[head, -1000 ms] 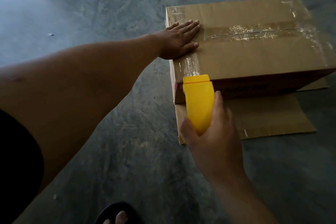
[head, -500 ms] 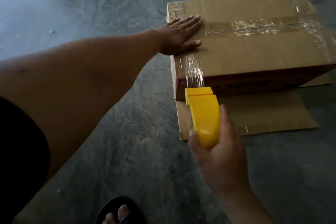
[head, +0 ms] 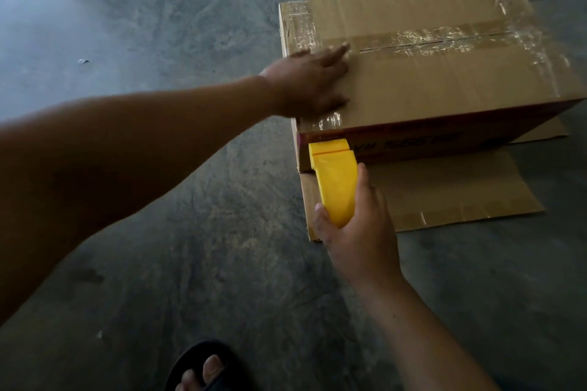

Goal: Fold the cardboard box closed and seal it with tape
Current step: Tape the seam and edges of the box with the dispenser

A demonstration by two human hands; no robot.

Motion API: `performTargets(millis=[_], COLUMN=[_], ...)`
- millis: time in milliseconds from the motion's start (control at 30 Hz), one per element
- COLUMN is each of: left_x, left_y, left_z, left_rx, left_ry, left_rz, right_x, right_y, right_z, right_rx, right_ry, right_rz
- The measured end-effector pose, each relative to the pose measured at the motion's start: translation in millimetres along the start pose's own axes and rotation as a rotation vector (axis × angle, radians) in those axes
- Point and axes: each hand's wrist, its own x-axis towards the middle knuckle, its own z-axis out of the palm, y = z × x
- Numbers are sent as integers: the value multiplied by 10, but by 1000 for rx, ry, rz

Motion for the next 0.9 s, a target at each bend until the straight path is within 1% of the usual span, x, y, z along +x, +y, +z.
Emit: performTargets(millis=[67,167,267,533,633,733,900], left_x=[-181,-300,-217,-133,-108,-115,-109], left_y=[236,328,297,276,256,270,259], left_z=[199,444,434,367,336,356,417], left_rx=[-1,-28,-22,-8,-22,21,101], left_ry=[0,61,70,1,-29,-19,18], left_rz=[39,17,11,26,31,46,38], right_x=[6,14,92,203,266,353,357], right_y=[9,15,10,-17,-25,-19,65], right_z=[24,82,105,58,61,106,125], right_rx=[14,26,31,70,139,206,148], right_ry=[12,25,64,106,95,87,88], right_rz=[11,19,13,-9,42,123,89])
